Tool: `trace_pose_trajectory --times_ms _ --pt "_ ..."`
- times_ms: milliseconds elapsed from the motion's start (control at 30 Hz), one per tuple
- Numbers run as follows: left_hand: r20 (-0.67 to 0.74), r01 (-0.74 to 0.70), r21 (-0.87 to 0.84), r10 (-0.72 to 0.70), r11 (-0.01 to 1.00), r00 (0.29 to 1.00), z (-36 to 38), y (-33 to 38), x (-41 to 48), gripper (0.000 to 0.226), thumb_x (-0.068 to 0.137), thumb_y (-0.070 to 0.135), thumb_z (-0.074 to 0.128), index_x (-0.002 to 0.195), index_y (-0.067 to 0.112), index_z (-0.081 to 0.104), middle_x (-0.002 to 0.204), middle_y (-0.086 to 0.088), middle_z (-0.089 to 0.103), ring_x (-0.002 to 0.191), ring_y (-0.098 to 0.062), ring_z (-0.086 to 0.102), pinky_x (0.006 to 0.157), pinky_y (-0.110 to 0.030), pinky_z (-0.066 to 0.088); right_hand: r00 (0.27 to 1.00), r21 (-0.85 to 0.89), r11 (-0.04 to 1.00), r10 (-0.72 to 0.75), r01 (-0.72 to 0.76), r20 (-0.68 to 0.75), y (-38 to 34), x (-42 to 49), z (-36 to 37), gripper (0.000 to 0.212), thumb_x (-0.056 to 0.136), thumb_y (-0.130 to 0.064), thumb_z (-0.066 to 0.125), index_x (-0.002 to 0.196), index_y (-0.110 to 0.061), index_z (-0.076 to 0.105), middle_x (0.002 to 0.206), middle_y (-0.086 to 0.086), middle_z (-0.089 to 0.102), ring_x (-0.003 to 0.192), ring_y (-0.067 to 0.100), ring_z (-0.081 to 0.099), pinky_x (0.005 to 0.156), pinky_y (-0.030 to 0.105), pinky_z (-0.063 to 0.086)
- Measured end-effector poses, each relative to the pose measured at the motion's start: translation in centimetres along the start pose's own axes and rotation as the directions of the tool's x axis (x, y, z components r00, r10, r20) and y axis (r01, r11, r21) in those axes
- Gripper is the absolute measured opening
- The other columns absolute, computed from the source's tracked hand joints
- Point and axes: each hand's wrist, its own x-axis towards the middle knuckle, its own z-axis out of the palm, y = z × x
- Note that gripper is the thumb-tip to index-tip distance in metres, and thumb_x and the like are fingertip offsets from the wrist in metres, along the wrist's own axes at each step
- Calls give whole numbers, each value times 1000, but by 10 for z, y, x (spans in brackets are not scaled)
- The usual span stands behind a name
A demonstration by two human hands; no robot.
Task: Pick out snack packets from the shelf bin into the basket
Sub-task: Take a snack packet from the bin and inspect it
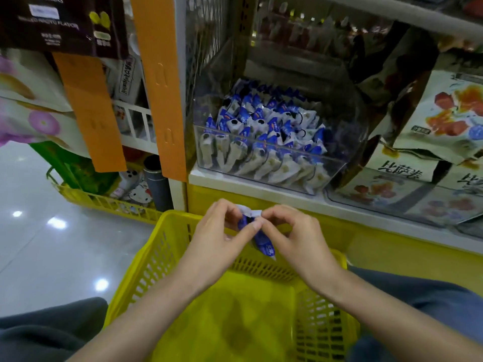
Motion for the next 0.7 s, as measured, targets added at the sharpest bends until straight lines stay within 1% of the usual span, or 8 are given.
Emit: trace_pose_trajectory --times_ms 167,233,300,400,467,533,600,700 --pt "10 33 -84 -32 996 999 -2 0 2 14 83 22 64 78 16 52 93 -2 60 87 -16 59 71 -26 51 999 -27 999 -44 44 -2 -2 -1 -4 11 84 -31 58 81 -23 65 79 -14 60 74 4 58 62 28 50" --pt "47 115 -188 -108 975 993 -4 5 1 24 81 36 63 77 14 53 90 -1 64 89 -19 61 79 -38 53 995 -76 992 -100 102 26 -5 -3 -5 14 85 -31 58 84 -20 66 84 -11 62 77 7 60 65 33 52" --pt "94 219 -320 -199 922 975 -5 10 0 42 67 52 60 75 12 52 79 8 66 86 -15 62 79 -41 55 983 -161 970 -175 182 56 -7 -5 -7 15 87 -31 57 87 -19 67 87 -8 64 80 11 61 67 35 52" --pt "94 290 -346 -274 892 957 -2 12 2 26 81 31 62 76 6 53 81 3 63 84 -17 60 73 -39 56 980 -163 967 -194 197 37 -10 -6 -8 14 88 -27 57 89 -16 67 89 -7 64 80 9 61 67 35 52" --pt "80 307 -357 -298 882 951 -1 12 4 16 88 10 58 73 5 54 84 -4 60 80 -14 60 70 -32 55 989 -127 981 -149 149 10 -11 -6 -7 12 89 -23 58 90 -13 65 88 -5 63 79 9 60 67 35 52" --pt "64 279 -364 -275 889 959 -2 12 4 19 88 3 56 69 8 53 78 -3 57 70 -5 57 71 -27 55 999 -55 997 -46 46 0 -11 -5 -5 9 90 -19 58 90 -12 64 87 -3 63 78 11 60 69 36 52" --pt "33 223 -331 -225 917 974 -3 11 3 19 87 4 58 69 10 55 75 -2 58 68 -4 55 78 -33 54 995 19 995 99 -99 11 -10 -2 -2 7 89 -17 58 85 -14 62 83 -2 63 77 9 59 70 32 51" --pt "-1 162 -246 -168 956 986 -3 7 1 16 87 6 59 72 12 56 77 -9 62 76 -14 57 84 -41 50 966 94 963 249 -254 69 -10 2 1 17 88 -17 58 72 -23 55 74 -7 61 67 -1 53 62 15 39"
